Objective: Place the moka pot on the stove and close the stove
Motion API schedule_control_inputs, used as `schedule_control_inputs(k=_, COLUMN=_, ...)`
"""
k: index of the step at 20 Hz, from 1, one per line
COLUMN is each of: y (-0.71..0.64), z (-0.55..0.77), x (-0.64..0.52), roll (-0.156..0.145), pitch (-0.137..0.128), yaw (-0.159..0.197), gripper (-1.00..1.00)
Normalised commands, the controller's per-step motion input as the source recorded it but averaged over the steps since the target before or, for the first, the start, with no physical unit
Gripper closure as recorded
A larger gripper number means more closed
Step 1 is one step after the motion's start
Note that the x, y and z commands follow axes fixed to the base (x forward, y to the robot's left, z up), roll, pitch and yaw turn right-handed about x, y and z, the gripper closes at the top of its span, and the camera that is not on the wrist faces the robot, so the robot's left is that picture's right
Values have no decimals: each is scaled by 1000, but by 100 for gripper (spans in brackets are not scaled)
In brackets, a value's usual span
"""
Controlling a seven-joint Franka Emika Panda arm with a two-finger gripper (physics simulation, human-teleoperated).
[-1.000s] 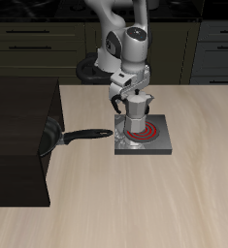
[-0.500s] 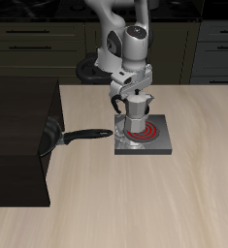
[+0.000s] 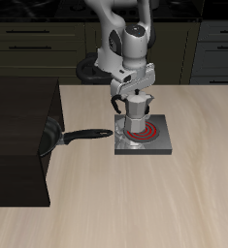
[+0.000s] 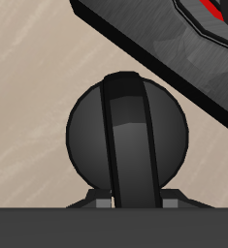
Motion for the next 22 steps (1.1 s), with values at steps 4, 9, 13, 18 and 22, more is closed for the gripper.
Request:
schedule_control_inputs(k=4, y=256, z=144, x=0, roll=38, pitch=-28, yaw=-60, gripper=100)
schedule_control_inputs(k=9, y=275, z=13, x=43, roll=39, pitch=2, yaw=-53, gripper=100)
schedule_control_inputs(k=13, y=150, z=184, x=98, roll=9, pitch=-22, yaw=-78, gripper=100)
schedule_control_inputs(k=18, y=36, z=302, x=77, roll=3, pitch=-29, yaw=-92, gripper=100)
schedule_control_inputs(k=22, y=99, z=228, x=73, roll=7, pitch=-19, yaw=-80, gripper=100)
